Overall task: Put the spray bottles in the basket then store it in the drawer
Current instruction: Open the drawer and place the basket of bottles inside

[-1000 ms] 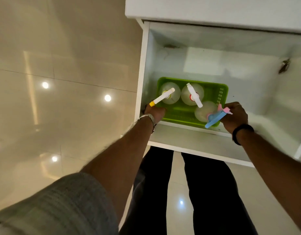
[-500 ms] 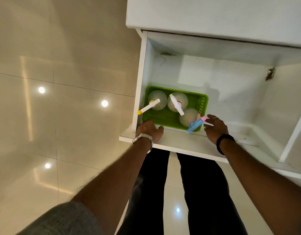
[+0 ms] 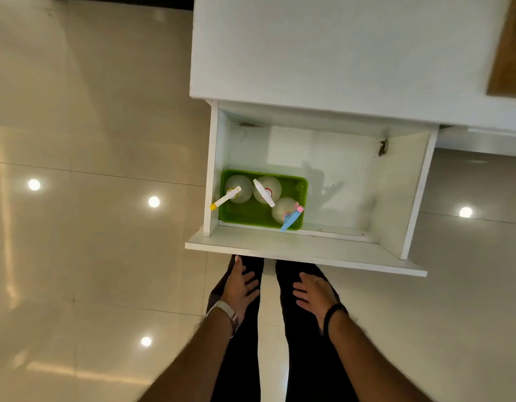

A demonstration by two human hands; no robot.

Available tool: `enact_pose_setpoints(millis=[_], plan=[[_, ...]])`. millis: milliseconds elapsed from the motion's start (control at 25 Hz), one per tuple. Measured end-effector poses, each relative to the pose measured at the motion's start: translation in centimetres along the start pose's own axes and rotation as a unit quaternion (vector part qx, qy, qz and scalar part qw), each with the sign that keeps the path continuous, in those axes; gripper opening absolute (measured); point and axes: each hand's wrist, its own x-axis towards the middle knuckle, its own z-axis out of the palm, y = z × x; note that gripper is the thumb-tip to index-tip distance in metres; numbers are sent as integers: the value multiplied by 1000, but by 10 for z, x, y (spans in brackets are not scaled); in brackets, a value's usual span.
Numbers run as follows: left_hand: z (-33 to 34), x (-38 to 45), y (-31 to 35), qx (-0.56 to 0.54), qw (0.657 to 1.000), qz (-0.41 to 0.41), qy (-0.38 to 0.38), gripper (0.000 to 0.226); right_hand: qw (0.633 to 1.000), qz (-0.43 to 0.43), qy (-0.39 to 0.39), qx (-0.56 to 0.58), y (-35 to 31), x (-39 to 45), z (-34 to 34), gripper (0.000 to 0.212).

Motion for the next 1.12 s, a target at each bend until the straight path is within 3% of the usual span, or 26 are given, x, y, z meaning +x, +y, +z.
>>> enact_pose_setpoints(millis=[80,160,240,400,520,800,1000,1080,1120], plan=[[12,7,26,-128,991,-20,-21,74,975,20,15,220,-18,6,-2,42],[23,6,56,-249,967,-42,-16,74,917,30,27,396,-50,12,-6,46],[31,0,80,-306,949,-75,19,72,886,72,43,456,-78,12,-9,49],[46,-11,117,-297,944,-118,86,86,897,89,72,426,-113,9,-3,59],[63,-18,147,-290,948,-97,93,86,893,73,58,439,-138,4,2,53],[102,-38,209,-275,961,-32,21,88,919,22,69,388,-219,-8,9,74],[126,-47,257,-263,963,27,-52,91,919,-43,41,390,-278,-12,12,69],[134,-44,270,-302,947,52,-95,87,915,-73,24,395,-298,-15,14,66],[147,-28,274,-269,957,45,-95,82,911,-86,10,404,-306,-15,13,66]])
